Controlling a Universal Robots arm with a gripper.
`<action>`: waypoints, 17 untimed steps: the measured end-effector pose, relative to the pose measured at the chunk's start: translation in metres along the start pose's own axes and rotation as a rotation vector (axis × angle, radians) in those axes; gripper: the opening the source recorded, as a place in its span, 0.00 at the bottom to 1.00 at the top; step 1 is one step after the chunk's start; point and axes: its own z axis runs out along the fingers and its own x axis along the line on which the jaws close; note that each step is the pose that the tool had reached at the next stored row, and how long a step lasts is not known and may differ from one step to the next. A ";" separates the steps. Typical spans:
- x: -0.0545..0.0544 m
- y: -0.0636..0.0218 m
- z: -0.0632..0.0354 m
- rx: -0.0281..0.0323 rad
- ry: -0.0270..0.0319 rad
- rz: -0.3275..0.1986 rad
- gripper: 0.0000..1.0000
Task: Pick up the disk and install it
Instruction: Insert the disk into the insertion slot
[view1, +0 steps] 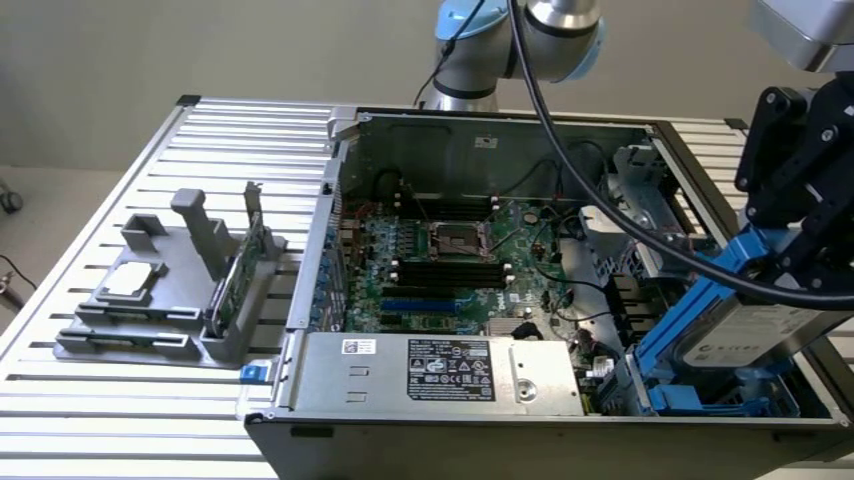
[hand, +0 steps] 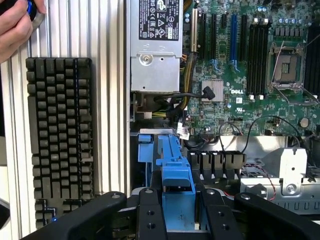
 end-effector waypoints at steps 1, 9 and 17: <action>0.000 0.0000 -0.0001 -0.0001 -0.0006 0.000 0.33; 0.001 -0.0003 -0.0001 -0.0002 -0.0048 -0.002 0.33; 0.002 -0.0017 0.0003 -0.0008 -0.0059 -0.014 0.33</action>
